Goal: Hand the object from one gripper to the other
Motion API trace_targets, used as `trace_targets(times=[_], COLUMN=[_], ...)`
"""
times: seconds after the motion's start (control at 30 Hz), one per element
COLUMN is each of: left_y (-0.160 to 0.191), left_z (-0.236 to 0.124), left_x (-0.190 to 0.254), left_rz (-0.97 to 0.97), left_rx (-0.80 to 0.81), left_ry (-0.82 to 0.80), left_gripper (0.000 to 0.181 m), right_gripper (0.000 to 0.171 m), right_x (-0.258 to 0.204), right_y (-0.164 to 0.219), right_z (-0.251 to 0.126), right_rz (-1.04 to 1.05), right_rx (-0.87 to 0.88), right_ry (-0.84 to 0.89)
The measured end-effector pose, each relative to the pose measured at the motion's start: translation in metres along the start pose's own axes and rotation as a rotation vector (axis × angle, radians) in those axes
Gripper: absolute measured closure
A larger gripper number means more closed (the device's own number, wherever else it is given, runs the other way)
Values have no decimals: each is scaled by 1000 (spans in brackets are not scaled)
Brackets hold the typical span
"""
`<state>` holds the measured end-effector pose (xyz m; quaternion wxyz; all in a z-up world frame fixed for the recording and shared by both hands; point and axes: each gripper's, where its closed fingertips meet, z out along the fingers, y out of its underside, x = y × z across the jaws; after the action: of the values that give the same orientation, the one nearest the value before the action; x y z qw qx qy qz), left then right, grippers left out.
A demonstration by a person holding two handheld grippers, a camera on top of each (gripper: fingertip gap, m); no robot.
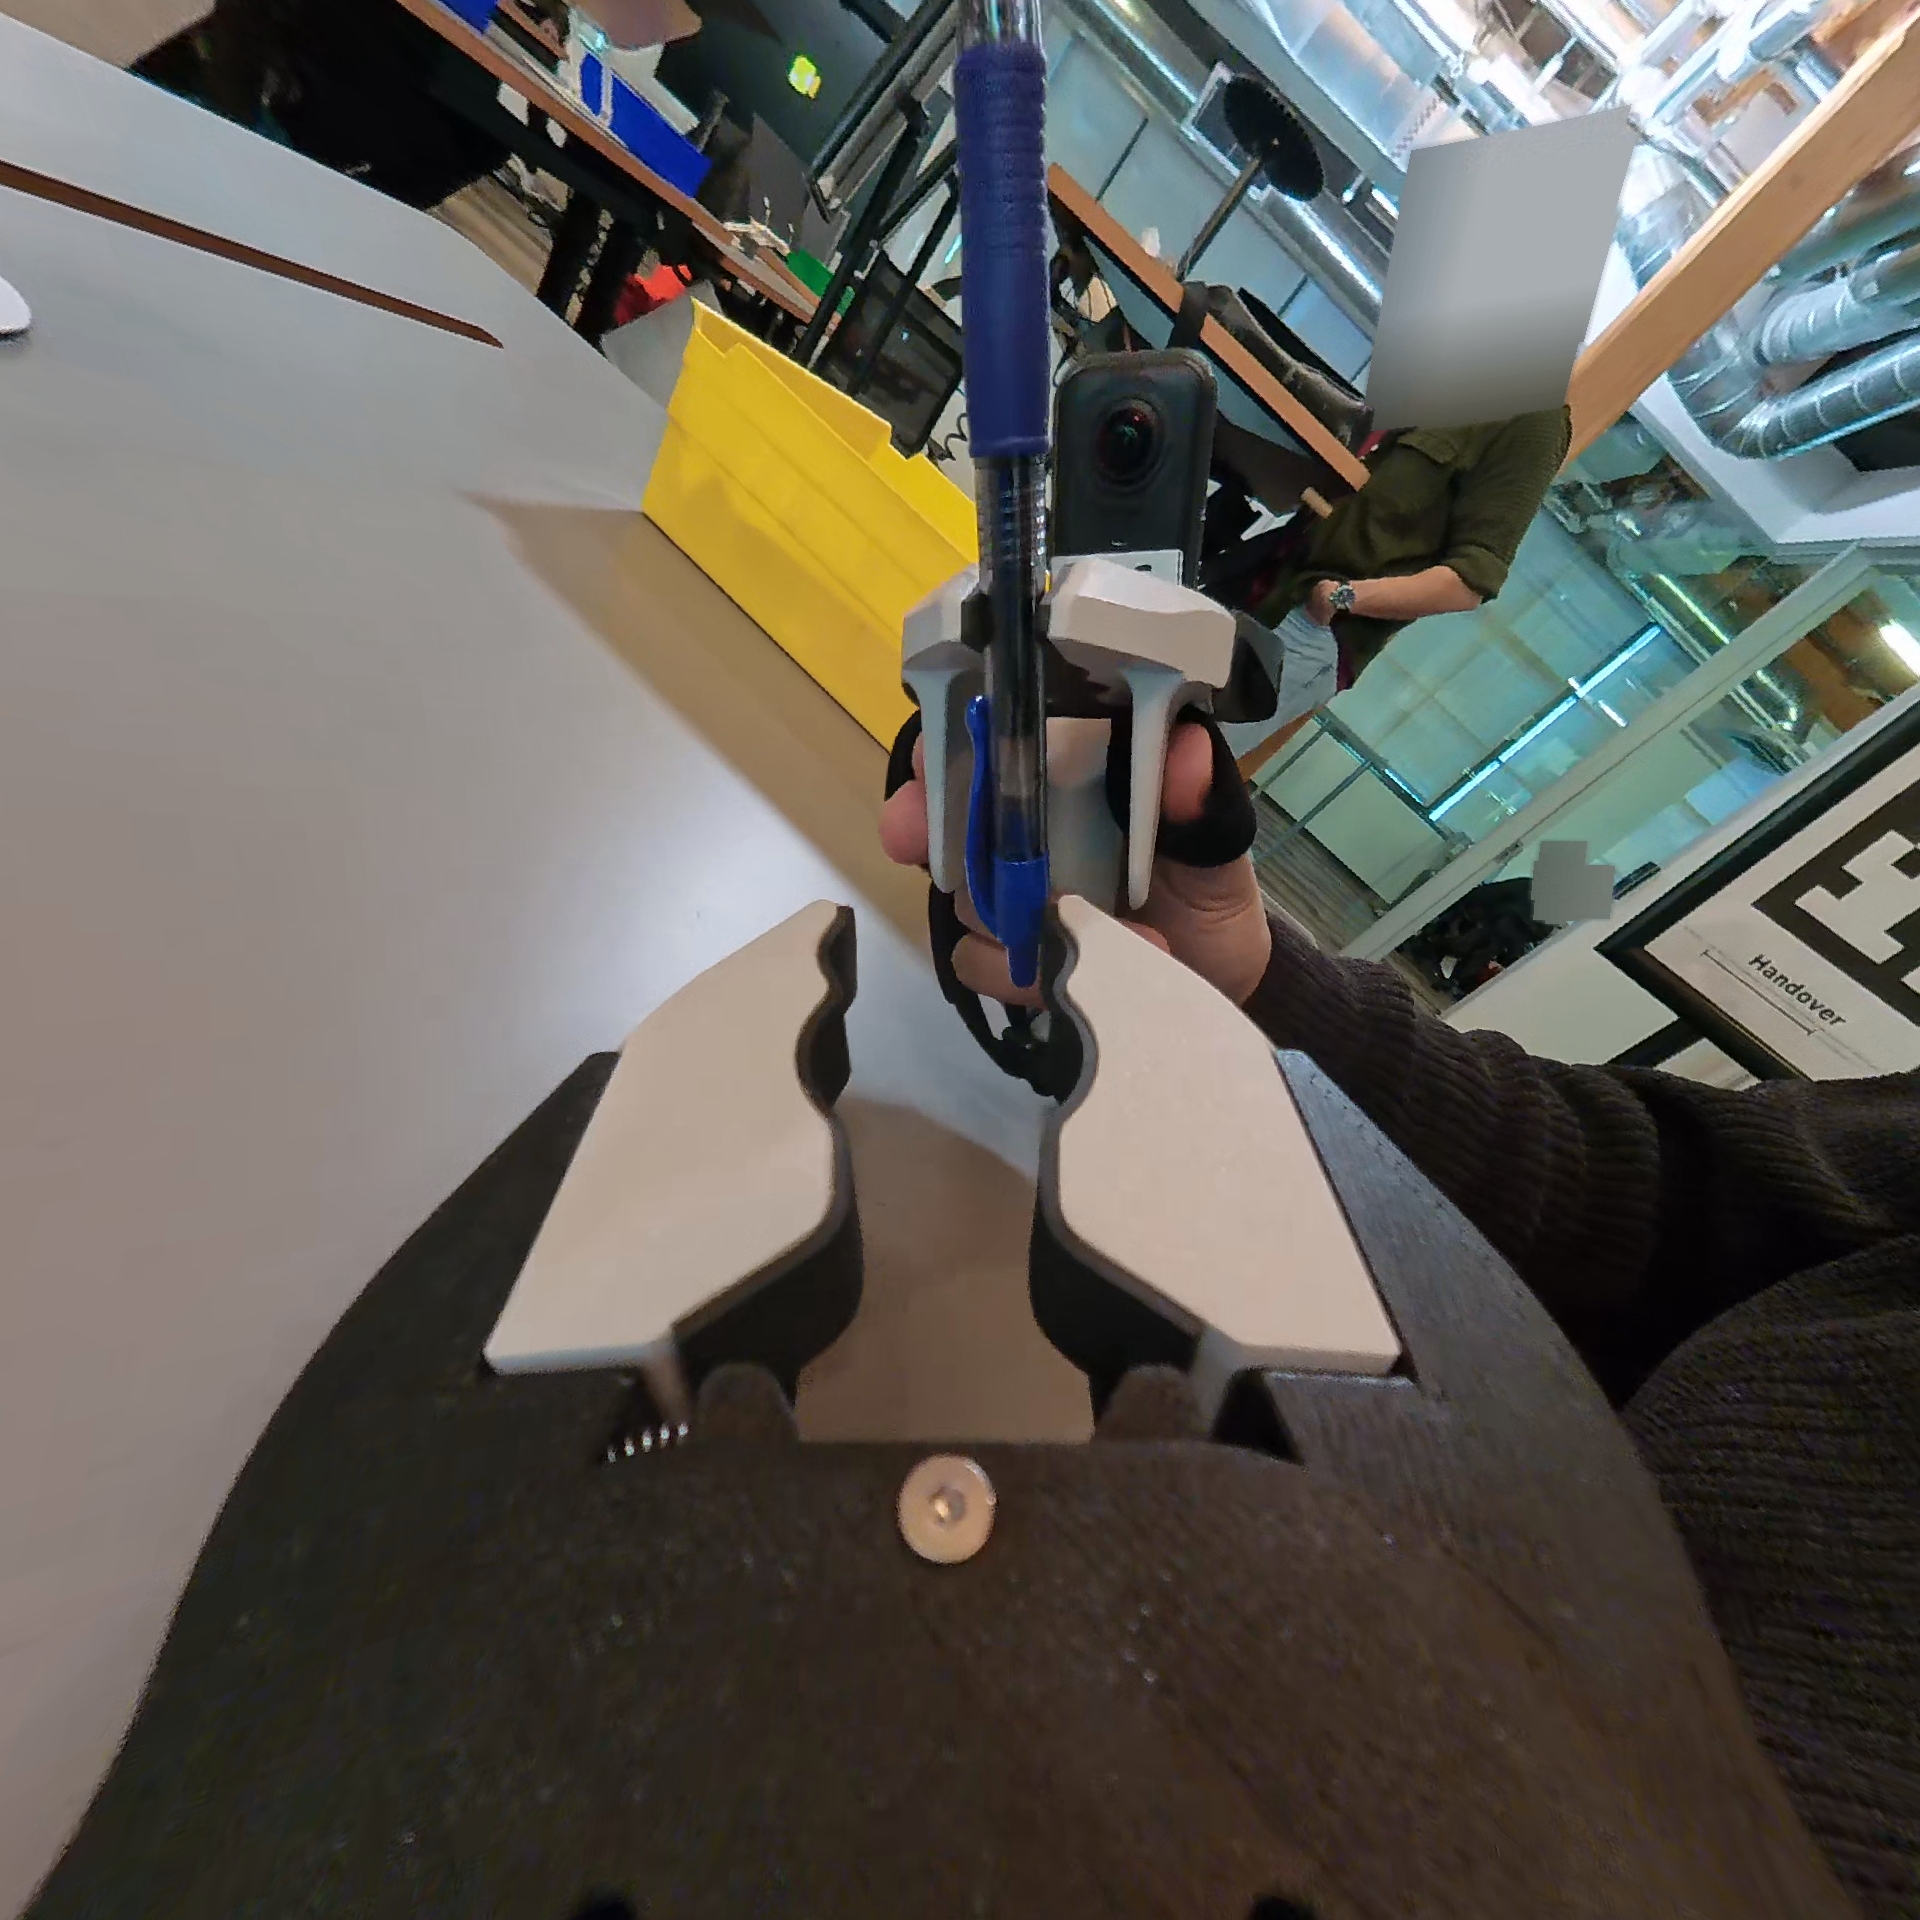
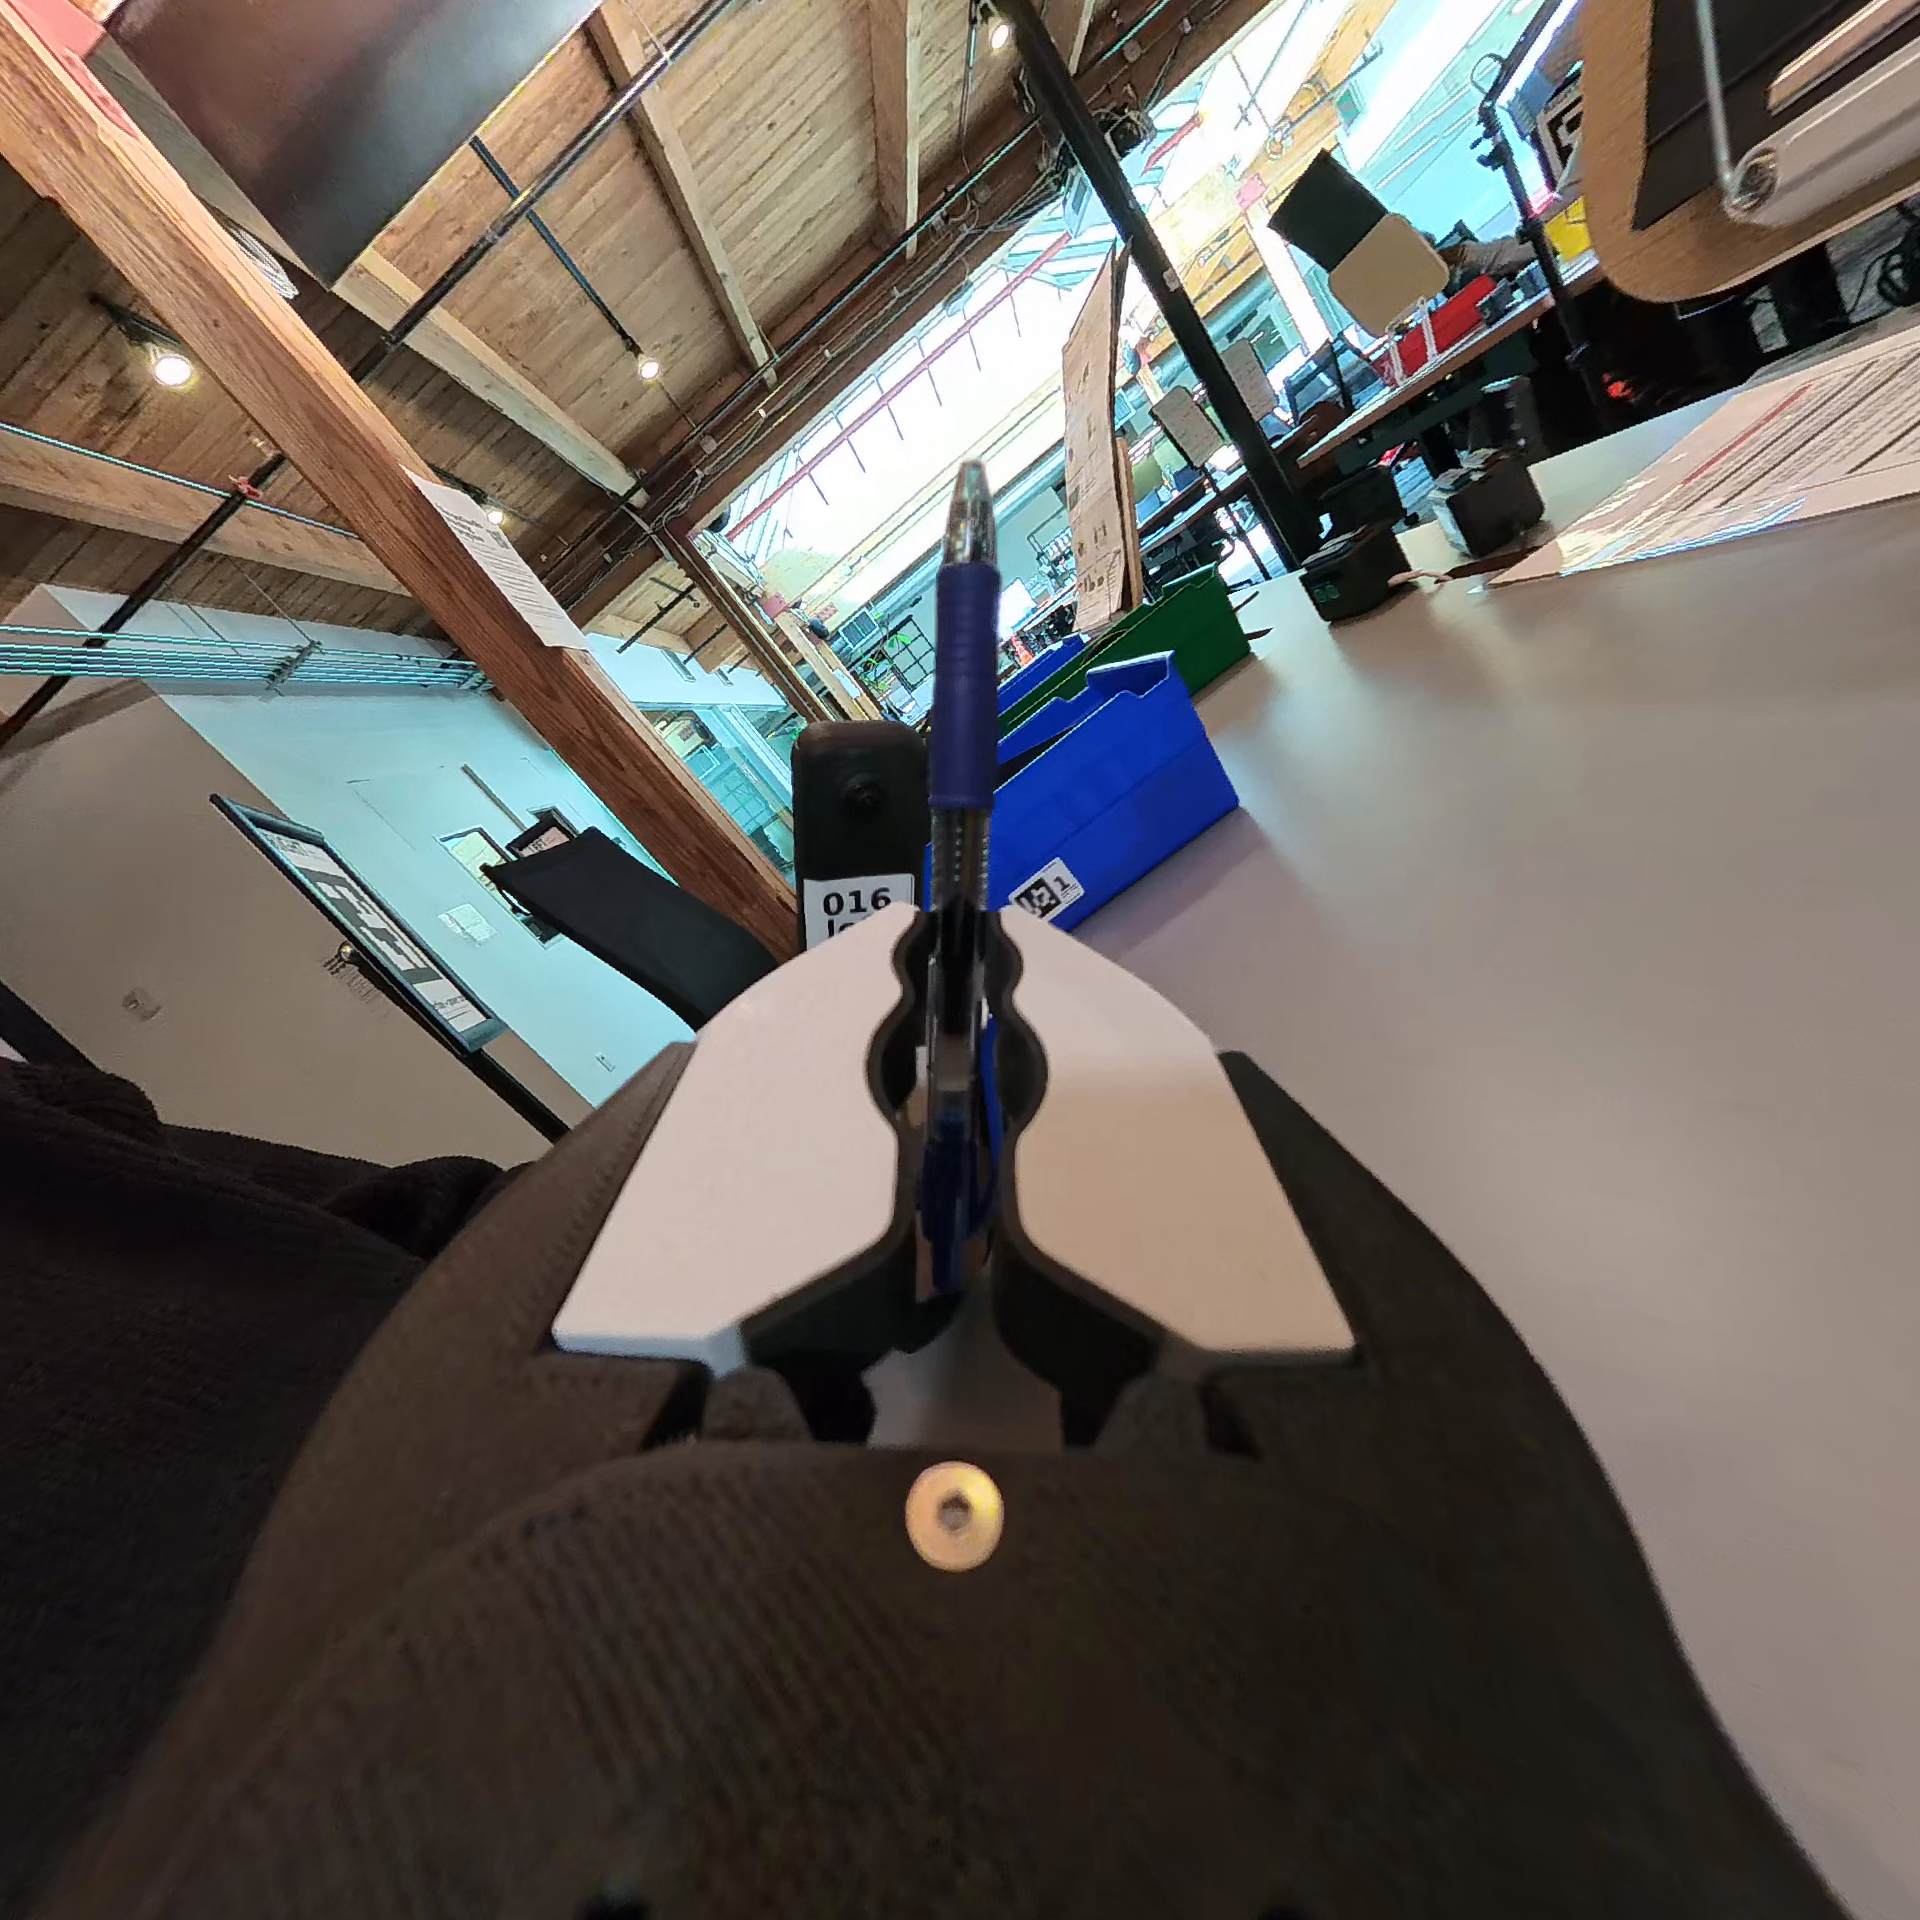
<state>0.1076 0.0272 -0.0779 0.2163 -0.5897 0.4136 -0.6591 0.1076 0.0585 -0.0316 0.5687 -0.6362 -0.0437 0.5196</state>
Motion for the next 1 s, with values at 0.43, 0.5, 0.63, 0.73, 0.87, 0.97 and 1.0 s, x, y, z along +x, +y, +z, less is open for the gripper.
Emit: trace_targets(times=[0.43, 0.5, 0.63, 0.73, 0.87, 0.97, 1.0], left_y=[2, 2, 2, 1, -1, -8, -11], left_z=[4, 4, 4, 4, 3, -1, -4], left_x=[12, 13, 14, 16, 16, 11, 8], left_rz=[-6, -3, 16, 33, 51, 42, 40], left_rx=[6, 2, -7, -7, 2, 32, 43], left_ry=[58, 61, 62, 67, 55, 36, 25], left_gripper=[166, 166, 166, 166, 166, 166, 166], right_gripper=[161, 161, 160, 145, 137, 134, 134], right_x=[-5, -6, -8, -7, -6, -3, -2], right_y=[7, 6, 6, 4, -3, -9, -11], right_z=[6, 6, 6, 6, 2, -2, -4], right_rz=[-12, -11, -3, 19, 22, 6, 1], right_rx=[-16, -16, -17, 3, 42, 65, 71], right_ry=[-16, -20, -40, -45, -42, -20, -11])
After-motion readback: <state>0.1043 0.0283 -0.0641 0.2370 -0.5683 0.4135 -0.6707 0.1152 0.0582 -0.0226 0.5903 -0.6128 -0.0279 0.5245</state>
